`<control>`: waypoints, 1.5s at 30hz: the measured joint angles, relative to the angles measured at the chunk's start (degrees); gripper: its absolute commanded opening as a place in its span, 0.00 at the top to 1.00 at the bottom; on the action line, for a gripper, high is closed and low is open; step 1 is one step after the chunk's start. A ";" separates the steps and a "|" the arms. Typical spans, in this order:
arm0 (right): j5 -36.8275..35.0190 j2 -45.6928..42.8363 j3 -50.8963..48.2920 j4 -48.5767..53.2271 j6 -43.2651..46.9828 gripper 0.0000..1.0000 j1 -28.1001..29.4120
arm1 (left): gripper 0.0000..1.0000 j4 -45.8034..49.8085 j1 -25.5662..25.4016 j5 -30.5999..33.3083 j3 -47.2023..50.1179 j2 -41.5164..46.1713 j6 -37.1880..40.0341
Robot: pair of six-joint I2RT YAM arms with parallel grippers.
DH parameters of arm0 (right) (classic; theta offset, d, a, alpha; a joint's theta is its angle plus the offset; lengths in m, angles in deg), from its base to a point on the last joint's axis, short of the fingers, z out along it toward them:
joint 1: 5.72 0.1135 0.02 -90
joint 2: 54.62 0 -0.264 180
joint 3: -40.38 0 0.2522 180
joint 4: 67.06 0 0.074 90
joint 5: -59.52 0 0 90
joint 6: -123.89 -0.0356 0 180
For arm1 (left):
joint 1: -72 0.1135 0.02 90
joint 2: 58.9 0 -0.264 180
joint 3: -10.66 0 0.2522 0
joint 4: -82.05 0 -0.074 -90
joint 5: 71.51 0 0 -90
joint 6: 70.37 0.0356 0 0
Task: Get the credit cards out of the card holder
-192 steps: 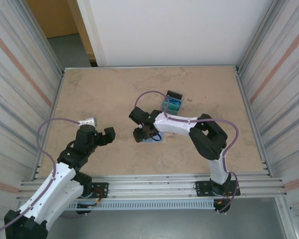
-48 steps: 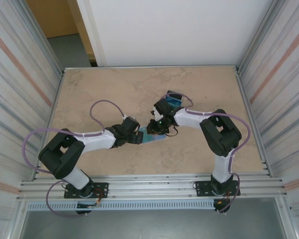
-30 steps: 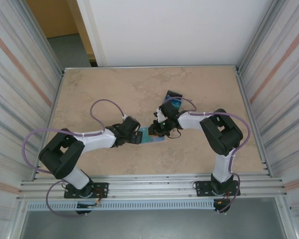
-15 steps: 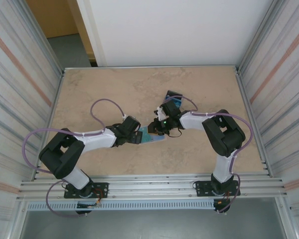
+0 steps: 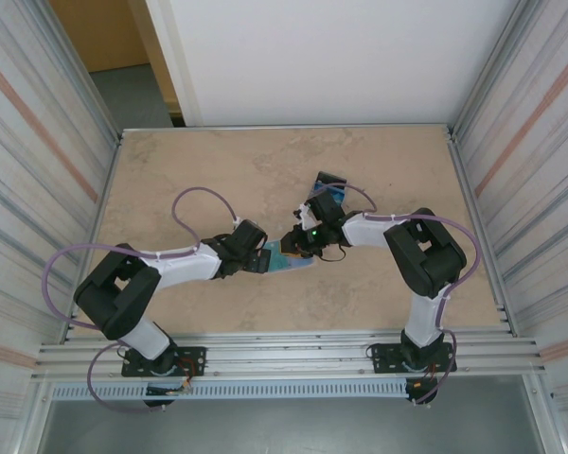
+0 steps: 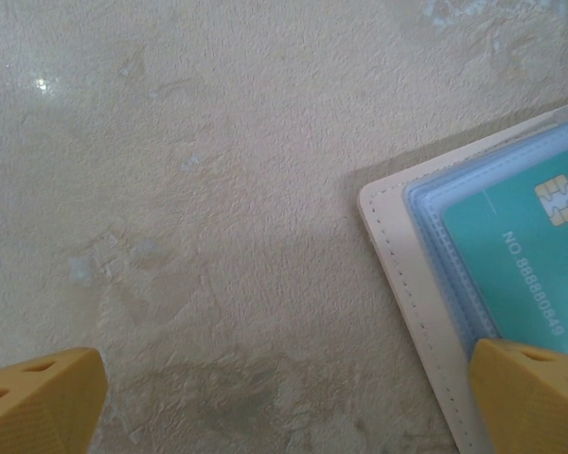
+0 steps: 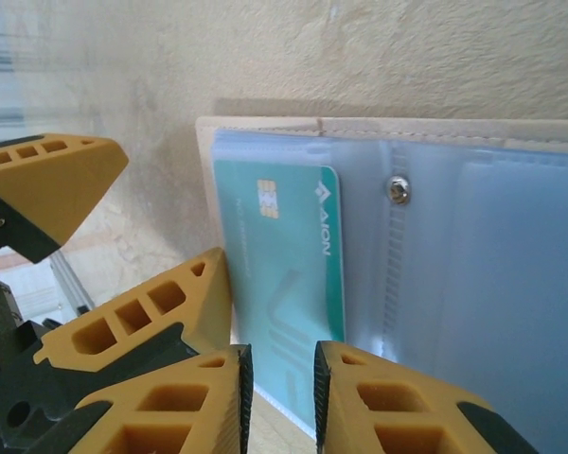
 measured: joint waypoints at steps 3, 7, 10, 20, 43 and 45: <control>-0.37 0.00 0.00 0.09 0.02 0.73 0.00 | 0.01 0.00 0.00 0.00 0.00 -0.02 0.00; -1.03 0.04 0.00 0.28 0.22 0.73 0.00 | 0.01 0.00 0.00 0.00 0.00 -0.02 0.00; -1.38 0.52 0.02 0.28 0.24 0.73 0.00 | 0.01 0.00 0.00 0.02 0.00 -0.04 0.00; -0.94 2.21 0.59 0.07 0.26 0.76 0.00 | 0.01 0.00 0.00 0.04 0.00 -0.17 -0.02; 3.58 2.27 -1.68 -6.91 -1.44 0.82 -0.48 | 0.01 2.91 0.00 1.68 -2.14 -1.40 0.90; 4.07 2.27 -2.14 -7.98 -1.90 0.83 -0.66 | 0.01 2.97 0.00 1.75 -2.16 -1.40 0.90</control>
